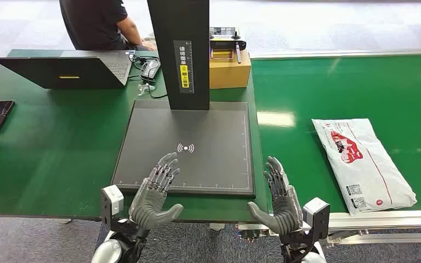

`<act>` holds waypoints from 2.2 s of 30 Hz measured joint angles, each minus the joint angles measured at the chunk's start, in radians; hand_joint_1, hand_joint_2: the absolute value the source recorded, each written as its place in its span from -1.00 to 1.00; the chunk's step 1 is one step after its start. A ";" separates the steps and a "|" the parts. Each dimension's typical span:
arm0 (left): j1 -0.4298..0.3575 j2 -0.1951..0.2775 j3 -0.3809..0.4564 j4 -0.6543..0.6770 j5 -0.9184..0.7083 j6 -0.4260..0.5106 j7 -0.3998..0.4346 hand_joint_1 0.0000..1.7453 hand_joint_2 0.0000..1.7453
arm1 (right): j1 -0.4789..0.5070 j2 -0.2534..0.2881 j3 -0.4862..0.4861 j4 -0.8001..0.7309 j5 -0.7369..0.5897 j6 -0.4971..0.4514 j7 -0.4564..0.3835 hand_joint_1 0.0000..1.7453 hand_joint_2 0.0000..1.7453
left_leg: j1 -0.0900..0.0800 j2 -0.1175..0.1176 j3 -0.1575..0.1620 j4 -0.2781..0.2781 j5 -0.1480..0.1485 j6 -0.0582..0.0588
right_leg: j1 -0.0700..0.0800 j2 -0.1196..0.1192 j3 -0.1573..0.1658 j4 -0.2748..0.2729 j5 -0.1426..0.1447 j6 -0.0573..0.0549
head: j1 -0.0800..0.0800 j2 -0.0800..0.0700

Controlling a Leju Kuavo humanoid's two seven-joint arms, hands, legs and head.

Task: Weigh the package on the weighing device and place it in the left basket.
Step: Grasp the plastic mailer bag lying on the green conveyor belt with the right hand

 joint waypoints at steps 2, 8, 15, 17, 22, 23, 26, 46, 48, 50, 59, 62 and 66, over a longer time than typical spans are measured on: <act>-0.001 0.000 0.000 0.000 -0.003 -0.002 0.000 -1.00 1.00 | -0.001 0.000 -0.003 -0.004 0.012 -0.009 -0.001 -1.00 1.00 | 0.000 0.000 0.000 0.000 0.000 0.000 | 0.000 0.000 0.000 0.000 0.000 0.000 | 0.000 0.000; -0.005 -0.003 0.002 0.000 -0.009 -0.015 -0.002 -1.00 1.00 | -0.038 -0.017 -0.044 -0.014 0.126 -0.083 -0.003 -1.00 1.00 | 0.000 0.000 0.000 0.000 0.000 0.000 | 0.000 0.000 0.000 0.000 0.000 0.000 | 0.000 0.000; -0.008 -0.008 0.005 0.000 -0.013 -0.035 -0.005 -1.00 1.00 | -0.133 -0.087 -0.132 0.015 0.342 -0.201 0.020 -1.00 1.00 | 0.000 0.000 0.000 0.000 0.000 0.000 | 0.000 0.000 0.000 0.000 0.000 0.000 | 0.000 0.000; -0.011 -0.010 0.006 0.001 -0.016 -0.036 -0.005 -1.00 1.00 | -0.158 -0.108 -0.155 0.037 0.403 -0.228 0.033 -1.00 1.00 | 0.000 0.000 0.000 0.000 0.000 0.000 | 0.000 0.000 0.000 0.000 0.000 0.000 | 0.000 0.000; -0.013 -0.011 0.013 0.001 -0.017 -0.037 -0.005 -1.00 1.00 | -0.217 -0.166 -0.211 0.117 0.514 -0.286 0.056 -1.00 1.00 | 0.000 0.000 0.000 0.000 0.000 0.000 | 0.000 0.000 0.000 0.000 0.000 0.000 | 0.000 0.000; -0.012 -0.011 0.015 0.001 -0.017 -0.036 -0.006 -1.00 1.00 | -0.229 -0.178 -0.224 0.135 0.516 -0.288 0.057 -1.00 1.00 | 0.000 0.000 0.000 0.000 0.000 0.000 | 0.000 0.000 0.000 0.000 0.000 0.000 | 0.000 0.000; -0.011 -0.011 0.018 0.001 -0.015 -0.036 -0.007 -1.00 1.00 | -0.260 -0.214 -0.262 0.186 0.519 -0.290 0.060 -1.00 1.00 | 0.000 0.000 0.000 0.000 0.000 0.000 | 0.000 0.000 0.000 0.000 0.000 0.000 | 0.000 0.000; 0.011 -0.008 0.031 0.000 0.016 -0.024 -0.013 -1.00 1.00 | -0.433 -0.435 -0.408 0.637 0.737 -0.429 0.215 -1.00 1.00 | 0.000 -0.001 0.000 0.000 0.000 0.000 | 0.000 -0.001 0.000 0.000 0.000 0.000 | 0.000 0.000; 0.011 -0.007 0.031 0.000 0.019 -0.028 -0.011 -1.00 1.00 | -0.443 -0.447 -0.415 0.687 0.752 -0.405 0.242 -1.00 1.00 | 0.000 -0.001 0.000 0.000 0.000 0.000 | 0.000 -0.001 0.000 0.000 0.000 0.000 | 0.000 0.000; 0.011 -0.007 0.031 -0.002 0.021 -0.030 -0.007 -1.00 1.00 | -0.452 -0.456 -0.419 0.736 0.773 -0.366 0.275 -1.00 1.00 | 0.000 -0.001 0.000 0.000 0.000 0.000 | 0.000 -0.001 0.000 0.000 0.000 0.000 | 0.000 0.000; 0.008 -0.006 0.031 -0.003 0.024 -0.033 -0.001 -1.00 1.00 | -0.513 -0.495 -0.411 0.918 0.845 -0.218 0.357 -0.61 1.00 | 0.000 -0.001 0.002 0.000 0.000 0.000 | 0.000 -0.001 0.001 0.000 0.000 0.000 | 0.000 0.000; 0.008 -0.006 0.033 -0.003 0.025 -0.032 -0.001 -1.00 1.00 | -0.537 -0.501 -0.400 0.959 0.853 -0.204 0.359 0.78 1.00 | 0.000 -0.001 0.003 0.000 0.000 0.000 | 0.000 -0.001 0.003 0.000 0.000 0.000 | 0.000 0.000; 0.009 -0.006 0.036 -0.008 0.024 -0.024 0.000 -1.00 1.00 | -0.555 -0.501 -0.391 0.984 0.851 -0.210 0.354 1.00 1.00 | 0.000 -0.001 0.004 0.000 0.000 0.001 | 0.000 -0.001 0.005 0.000 0.000 0.001 | 0.000 0.000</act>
